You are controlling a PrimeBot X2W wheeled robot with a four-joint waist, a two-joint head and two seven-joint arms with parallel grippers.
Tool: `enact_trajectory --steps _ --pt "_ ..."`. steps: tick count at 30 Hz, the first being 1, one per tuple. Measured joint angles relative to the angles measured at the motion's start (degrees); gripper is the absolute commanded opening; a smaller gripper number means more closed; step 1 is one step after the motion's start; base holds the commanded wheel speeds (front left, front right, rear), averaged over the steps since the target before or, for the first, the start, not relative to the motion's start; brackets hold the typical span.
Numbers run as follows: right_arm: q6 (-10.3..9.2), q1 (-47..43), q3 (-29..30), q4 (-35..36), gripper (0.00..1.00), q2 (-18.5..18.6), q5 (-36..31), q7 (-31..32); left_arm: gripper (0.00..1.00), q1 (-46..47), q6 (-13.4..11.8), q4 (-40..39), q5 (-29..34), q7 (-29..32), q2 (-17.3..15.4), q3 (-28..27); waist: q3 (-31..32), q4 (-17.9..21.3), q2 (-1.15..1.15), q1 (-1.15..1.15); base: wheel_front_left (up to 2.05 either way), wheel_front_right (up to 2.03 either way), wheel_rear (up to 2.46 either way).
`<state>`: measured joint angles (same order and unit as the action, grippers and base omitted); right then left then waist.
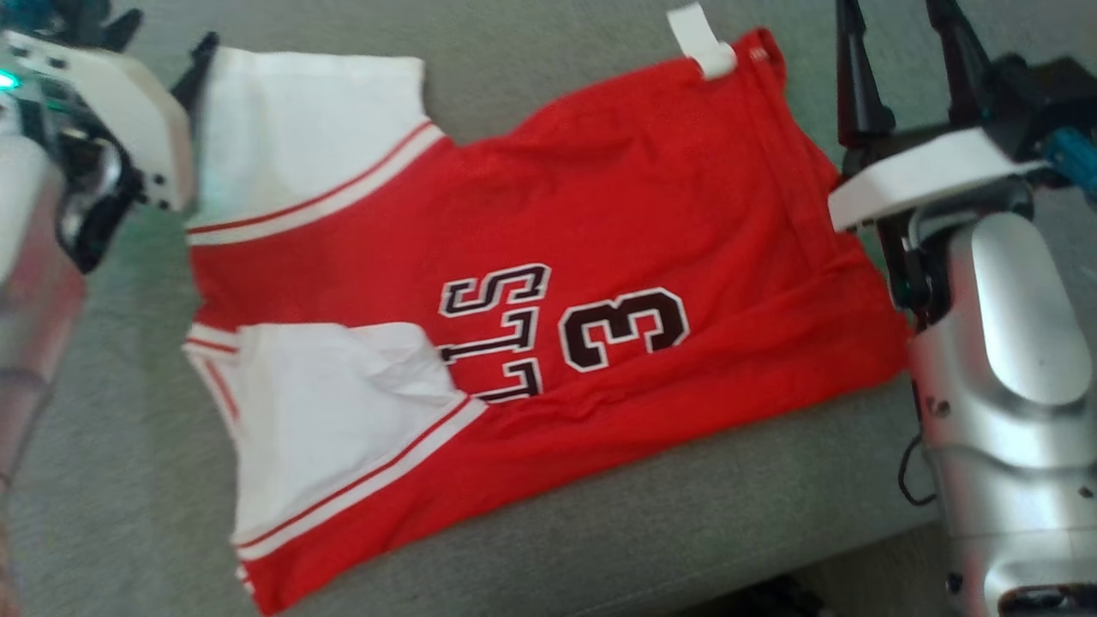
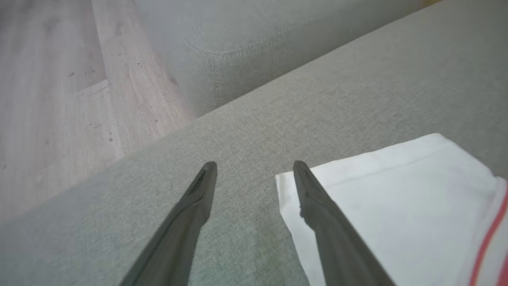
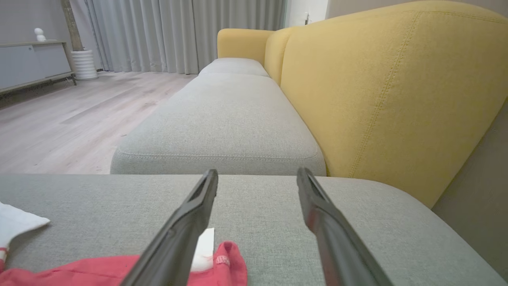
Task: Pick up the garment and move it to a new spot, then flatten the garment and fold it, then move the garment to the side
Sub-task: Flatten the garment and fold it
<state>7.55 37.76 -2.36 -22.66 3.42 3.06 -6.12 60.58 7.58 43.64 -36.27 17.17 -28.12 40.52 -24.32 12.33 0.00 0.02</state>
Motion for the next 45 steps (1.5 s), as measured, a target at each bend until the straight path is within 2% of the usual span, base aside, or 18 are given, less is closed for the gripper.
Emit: enact_trajectory --steps 9,13,14,15,16,20,23,31,36,45 --pt "0.00 1.8 -1.1 -0.7 1.00 0.0 1.0 -1.7 1.00 5.4 0.0 4.7 -9.0 5.1 -2.0 6.7 -4.9 4.3 0.00 -0.02 0.00 0.00 0.00" --pt "0.00 1.9 -0.4 -1.8 1.00 0.1 0.9 -1.8 1.00 6.1 0.0 4.4 -12.7 6.5 -2.2 9.3 -4.7 4.1 0.00 -0.02 0.00 0.00 0.00" --pt "0.00 2.0 -0.2 -2.1 1.00 0.1 0.9 -1.8 0.84 6.1 0.0 4.2 -13.6 6.7 -2.2 9.8 -4.6 3.9 0.00 -0.02 0.00 0.00 0.00" --pt "0.00 2.0 -0.2 -2.1 1.00 0.1 0.9 -1.8 0.11 6.1 0.0 4.2 -13.6 6.7 -2.2 9.8 -4.6 3.9 0.00 -0.02 0.00 0.00 0.00" --pt "0.00 2.0 -0.1 -2.4 1.00 0.2 0.9 -1.8 0.00 6.1 0.0 4.0 -14.4 7.1 -2.3 10.5 -4.4 3.8 0.00 -0.02 0.00 0.00 0.00" --pt "0.00 2.5 0.6 -3.8 1.00 0.5 0.4 -1.8 0.00 5.7 0.0 2.7 -17.7 7.9 -2.3 13.6 -3.2 3.1 0.00 -0.02 0.00 0.00 0.00" --pt "0.00 3.2 1.3 -5.0 1.00 1.3 0.4 -1.8 0.00 4.4 0.0 2.5 -19.5 6.1 -2.1 15.1 -1.8 2.2 0.00 -0.02 0.00 0.00 0.00" --pt "0.00 5.0 0.3 -10.1 1.00 5.8 -0.4 0.5 0.00 4.3 0.0 -0.7 -19.6 -6.1 0.5 18.3 2.1 -2.4 0.00 -0.03 0.00 0.00 0.00" --pt "0.00 7.5 -1.9 -16.1 1.00 9.4 1.8 3.9 0.00 5.7 0.0 -3.8 -18.2 -12.1 1.5 20.8 3.6 -6.5 0.00 -0.03 0.00 0.00 0.00" --pt "0.00 11.4 -10.2 -29.2 1.00 15.1 8.3 12.8 0.00 6.3 0.0 -10.6 -18.1 -15.4 2.3 24.9 3.6 -13.7 0.00 -0.02 0.00 0.00 0.00"
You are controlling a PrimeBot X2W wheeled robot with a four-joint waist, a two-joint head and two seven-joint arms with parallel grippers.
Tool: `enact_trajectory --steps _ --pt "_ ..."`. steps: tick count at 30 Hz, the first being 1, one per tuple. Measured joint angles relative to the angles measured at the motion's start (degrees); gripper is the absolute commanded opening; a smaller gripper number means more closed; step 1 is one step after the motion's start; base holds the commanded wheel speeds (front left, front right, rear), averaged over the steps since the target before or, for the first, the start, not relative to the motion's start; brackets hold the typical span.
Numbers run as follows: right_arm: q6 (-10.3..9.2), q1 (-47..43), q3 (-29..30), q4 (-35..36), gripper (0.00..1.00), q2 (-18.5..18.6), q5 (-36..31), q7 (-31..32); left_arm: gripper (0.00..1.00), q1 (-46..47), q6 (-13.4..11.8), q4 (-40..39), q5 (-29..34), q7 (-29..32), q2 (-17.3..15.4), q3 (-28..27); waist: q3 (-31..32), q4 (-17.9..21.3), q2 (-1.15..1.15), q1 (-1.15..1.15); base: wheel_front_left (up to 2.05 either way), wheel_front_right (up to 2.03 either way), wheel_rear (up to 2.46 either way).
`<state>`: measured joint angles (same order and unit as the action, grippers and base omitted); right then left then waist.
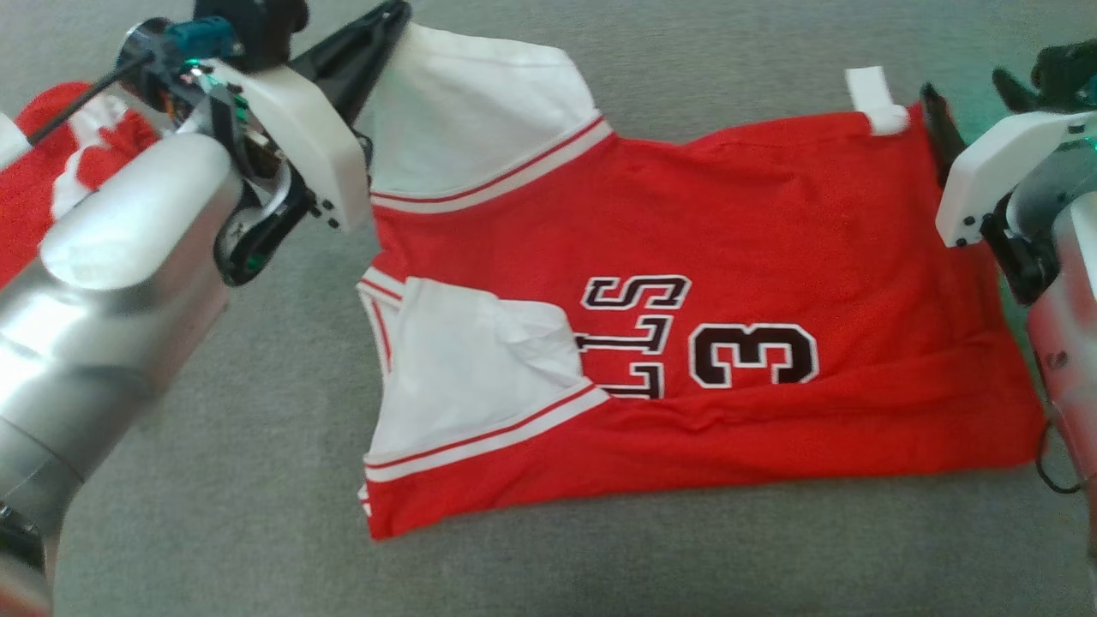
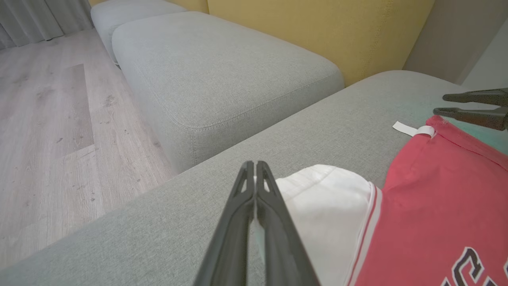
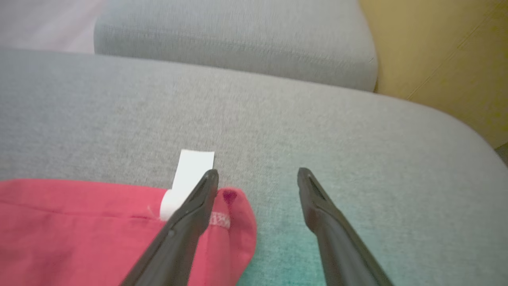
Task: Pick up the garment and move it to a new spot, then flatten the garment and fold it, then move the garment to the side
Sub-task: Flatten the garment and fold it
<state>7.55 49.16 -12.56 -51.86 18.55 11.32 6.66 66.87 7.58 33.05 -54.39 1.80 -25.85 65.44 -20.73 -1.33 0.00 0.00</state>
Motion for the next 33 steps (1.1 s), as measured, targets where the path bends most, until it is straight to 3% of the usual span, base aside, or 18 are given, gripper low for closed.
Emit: enact_trajectory --steps 11,12,13,25,33 --pt "0.00 4.7 -8.3 -6.9 1.00 3.3 7.9 5.7 0.00 0.3 0.0 -1.9 0.0 -0.5 0.1 3.2 -1.9 -2.4 0.00 0.01 0.00 0.00 0.00" --pt "0.00 5.0 -8.8 -7.3 0.79 3.3 8.7 6.2 0.00 0.5 0.0 -1.7 0.0 -0.9 0.1 3.3 -1.9 -2.4 0.00 0.01 0.00 0.00 0.00" --pt "0.00 5.4 -9.4 -7.6 0.00 3.3 9.4 6.3 0.00 0.8 0.0 -1.4 0.0 -0.9 0.1 3.3 -1.9 -2.3 0.00 0.01 0.00 0.00 0.00" --pt "0.00 9.7 -7.8 -10.0 0.00 3.5 14.4 -2.6 0.00 3.1 -0.6 5.9 0.6 -6.0 -0.4 2.1 -2.1 -0.1 0.00 0.01 0.00 0.00 0.00" --pt "0.00 13.9 -7.2 -9.9 0.00 1.8 16.5 -12.0 0.00 8.5 -1.6 13.1 3.3 -13.8 2.3 -0.4 -2.7 1.2 0.00 0.01 0.00 0.00 0.00"
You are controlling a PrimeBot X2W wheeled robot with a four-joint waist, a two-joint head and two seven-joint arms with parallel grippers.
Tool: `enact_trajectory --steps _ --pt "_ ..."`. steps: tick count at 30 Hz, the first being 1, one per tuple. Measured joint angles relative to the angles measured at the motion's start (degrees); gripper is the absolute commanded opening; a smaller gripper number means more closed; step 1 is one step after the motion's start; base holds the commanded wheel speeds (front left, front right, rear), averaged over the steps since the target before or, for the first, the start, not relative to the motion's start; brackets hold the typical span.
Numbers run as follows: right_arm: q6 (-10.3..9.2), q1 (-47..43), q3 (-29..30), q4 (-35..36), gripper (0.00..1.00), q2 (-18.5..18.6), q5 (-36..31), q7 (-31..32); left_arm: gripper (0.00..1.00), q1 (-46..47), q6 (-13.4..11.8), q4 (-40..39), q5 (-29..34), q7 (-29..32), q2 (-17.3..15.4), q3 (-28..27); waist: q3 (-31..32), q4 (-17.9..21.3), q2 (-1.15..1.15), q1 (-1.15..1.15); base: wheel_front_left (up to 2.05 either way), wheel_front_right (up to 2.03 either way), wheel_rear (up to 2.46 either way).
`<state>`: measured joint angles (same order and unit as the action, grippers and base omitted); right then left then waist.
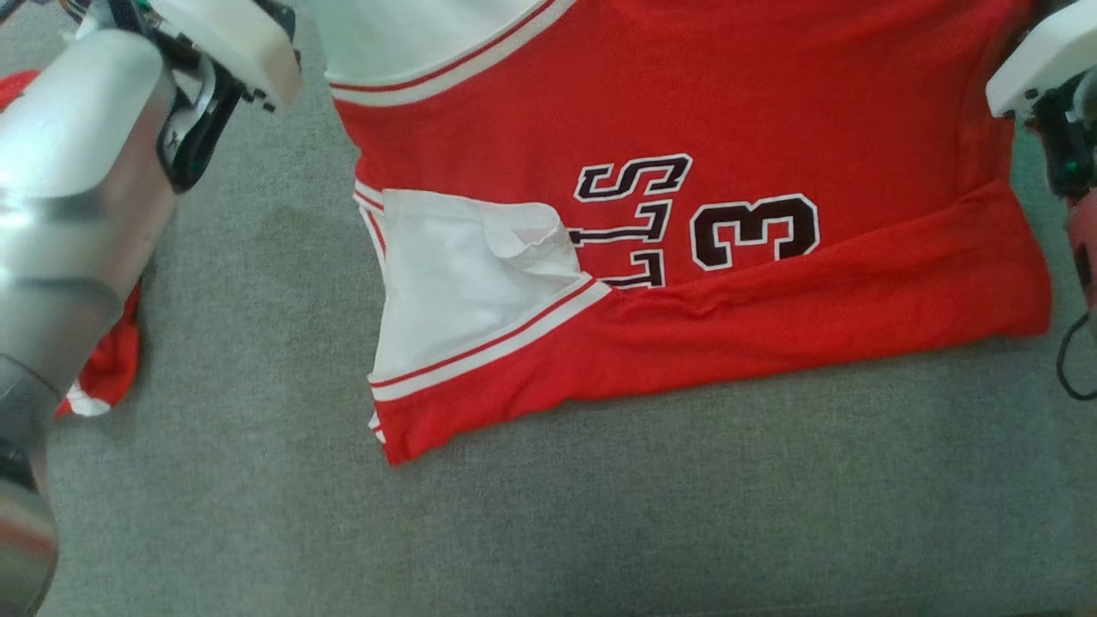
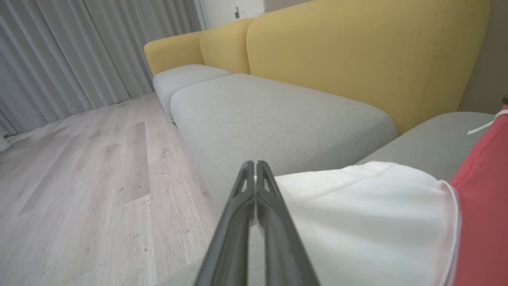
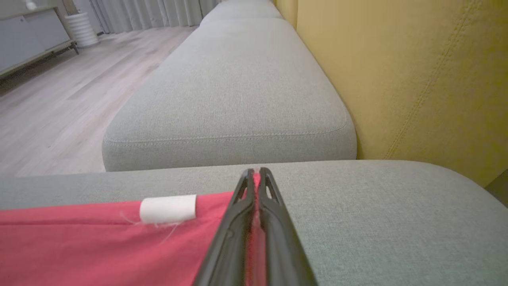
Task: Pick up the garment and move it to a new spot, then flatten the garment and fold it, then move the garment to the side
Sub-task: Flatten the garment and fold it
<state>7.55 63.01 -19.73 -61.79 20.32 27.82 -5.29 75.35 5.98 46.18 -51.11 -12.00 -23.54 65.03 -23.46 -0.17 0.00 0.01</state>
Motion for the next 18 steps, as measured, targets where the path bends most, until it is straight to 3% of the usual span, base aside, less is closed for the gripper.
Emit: enact_trajectory --steps 11,18 --pt "0.00 -1.5 -2.7 -0.5 0.00 0.0 5.4 -3.2 0.00 -1.4 1.2 2.6 0.7 -2.3 2.1 0.3 2.7 -0.2 0.00 -0.01 0.00 0.00 0.00" --pt "0.00 -9.2 -6.4 1.8 0.00 2.1 11.3 -0.3 0.00 -8.4 1.6 -4.9 -2.8 -0.2 -1.3 5.5 6.6 -0.8 0.00 -0.02 0.00 0.00 0.00"
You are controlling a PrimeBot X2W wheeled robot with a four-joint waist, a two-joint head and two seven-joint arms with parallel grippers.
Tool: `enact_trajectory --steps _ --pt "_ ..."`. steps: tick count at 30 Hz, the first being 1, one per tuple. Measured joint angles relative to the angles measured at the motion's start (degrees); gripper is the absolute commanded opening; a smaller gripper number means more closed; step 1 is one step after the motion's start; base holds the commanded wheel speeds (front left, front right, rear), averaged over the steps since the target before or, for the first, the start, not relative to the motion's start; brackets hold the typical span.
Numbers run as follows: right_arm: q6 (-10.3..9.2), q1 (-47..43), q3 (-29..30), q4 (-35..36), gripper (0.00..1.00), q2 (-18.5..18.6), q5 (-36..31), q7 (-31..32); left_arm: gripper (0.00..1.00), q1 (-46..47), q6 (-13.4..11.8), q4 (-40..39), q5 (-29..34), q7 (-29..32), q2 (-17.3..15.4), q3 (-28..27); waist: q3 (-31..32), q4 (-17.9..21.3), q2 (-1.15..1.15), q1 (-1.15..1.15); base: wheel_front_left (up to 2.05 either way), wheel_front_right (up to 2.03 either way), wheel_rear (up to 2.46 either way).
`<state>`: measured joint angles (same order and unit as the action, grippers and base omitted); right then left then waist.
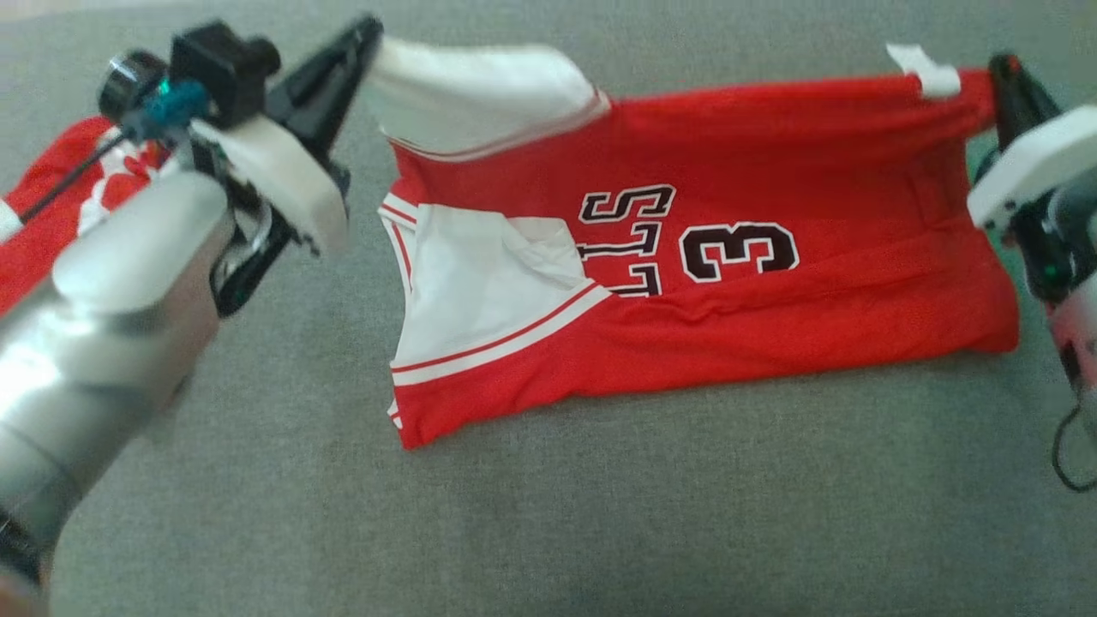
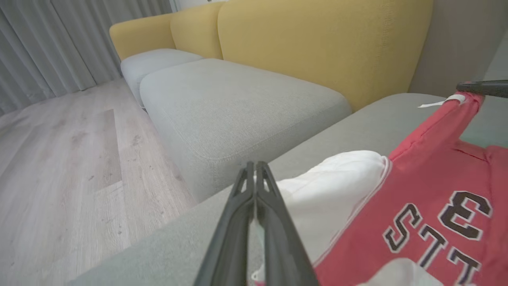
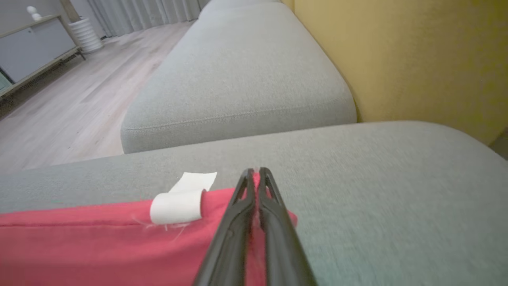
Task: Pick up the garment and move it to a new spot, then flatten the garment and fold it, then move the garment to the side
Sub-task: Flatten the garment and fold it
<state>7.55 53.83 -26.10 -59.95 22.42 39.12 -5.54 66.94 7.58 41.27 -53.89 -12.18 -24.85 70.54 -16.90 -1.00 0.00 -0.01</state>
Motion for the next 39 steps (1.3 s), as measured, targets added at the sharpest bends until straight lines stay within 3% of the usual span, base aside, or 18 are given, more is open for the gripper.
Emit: enact_trajectory --steps 6,14,28,39 --pt "0.00 -5.7 -3.7 3.5 0.00 3.3 5.9 5.5 0.00 -4.7 0.0 -10.2 -4.2 4.8 -5.6 2.9 4.0 -0.8 0.00 0.00 0.00 0.00 0.00" --pt "0.00 -11.6 -7.9 7.6 0.00 7.2 11.2 11.8 0.00 -10.8 0.0 -19.8 -6.9 10.5 -10.3 4.4 6.8 -1.7 0.00 -0.01 0.00 0.00 0.00" --pt "0.00 -13.8 -14.5 10.0 0.00 10.4 14.4 20.5 0.00 -17.5 0.0 -28.6 -8.6 18.6 -14.3 5.4 9.3 -0.6 0.00 0.00 0.00 0.00 0.00" --pt "0.00 -15.9 -18.8 12.8 0.00 11.8 17.1 27.3 0.00 -23.4 0.0 -30.2 -8.7 23.2 -14.6 5.4 12.4 1.8 0.00 0.00 0.00 0.00 0.00"
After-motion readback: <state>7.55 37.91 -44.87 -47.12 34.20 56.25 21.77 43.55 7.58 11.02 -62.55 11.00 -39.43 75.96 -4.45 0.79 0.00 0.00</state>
